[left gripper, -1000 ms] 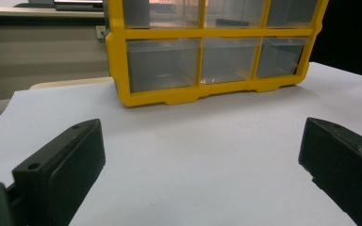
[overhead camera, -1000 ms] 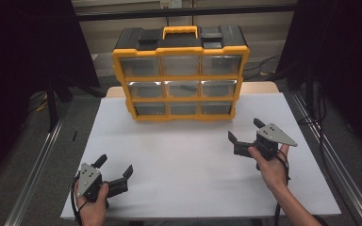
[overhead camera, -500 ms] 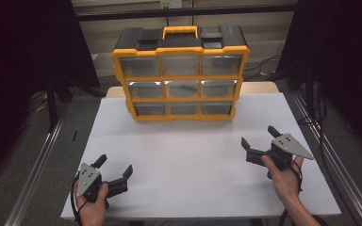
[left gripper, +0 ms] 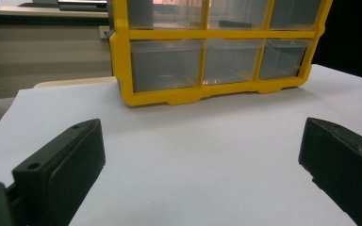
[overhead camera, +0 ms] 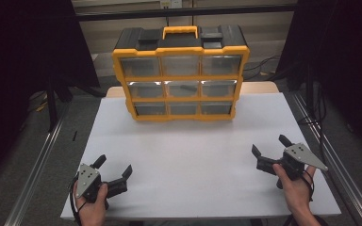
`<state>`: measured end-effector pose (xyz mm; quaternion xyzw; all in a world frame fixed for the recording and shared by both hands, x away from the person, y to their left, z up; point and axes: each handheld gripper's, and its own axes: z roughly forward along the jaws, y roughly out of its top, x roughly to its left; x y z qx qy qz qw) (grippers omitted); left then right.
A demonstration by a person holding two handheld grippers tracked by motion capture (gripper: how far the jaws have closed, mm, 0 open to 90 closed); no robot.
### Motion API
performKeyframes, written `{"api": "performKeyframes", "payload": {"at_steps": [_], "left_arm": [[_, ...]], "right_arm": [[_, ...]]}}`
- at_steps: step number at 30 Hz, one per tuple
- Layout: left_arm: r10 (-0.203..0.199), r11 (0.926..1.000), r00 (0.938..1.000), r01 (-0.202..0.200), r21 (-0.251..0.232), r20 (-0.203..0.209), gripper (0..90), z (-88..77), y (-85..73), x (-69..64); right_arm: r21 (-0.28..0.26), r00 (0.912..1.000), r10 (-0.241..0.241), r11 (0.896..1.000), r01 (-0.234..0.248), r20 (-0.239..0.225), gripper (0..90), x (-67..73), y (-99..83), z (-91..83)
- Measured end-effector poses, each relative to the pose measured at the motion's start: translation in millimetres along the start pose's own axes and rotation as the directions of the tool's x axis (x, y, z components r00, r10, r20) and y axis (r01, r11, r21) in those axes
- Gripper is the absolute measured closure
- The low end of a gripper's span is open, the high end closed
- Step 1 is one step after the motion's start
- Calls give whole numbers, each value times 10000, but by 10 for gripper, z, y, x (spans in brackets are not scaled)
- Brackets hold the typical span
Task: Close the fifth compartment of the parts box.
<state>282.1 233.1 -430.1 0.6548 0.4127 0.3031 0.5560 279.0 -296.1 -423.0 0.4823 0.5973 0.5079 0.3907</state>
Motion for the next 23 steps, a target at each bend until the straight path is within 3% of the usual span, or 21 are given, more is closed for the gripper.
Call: {"api": "performKeyframes", "payload": {"at_steps": [12,17,23], "left_arm": [[98,9999,9999,-98,85,-45,13,-12,-4,-4],[-74,10000,9998,74,36,-161,13,-18,-2,9],[-87,9999,9997,88,55,-229,13,-17,-4,12]], "right_arm": [[270,9996,216,9994,-221,181,1,-34,-129,-158],[411,9995,224,9989,-233,225,0,-18,-175,-170],[73,9988,359,9993,-362,335,2,-15,-158,-160]]}}
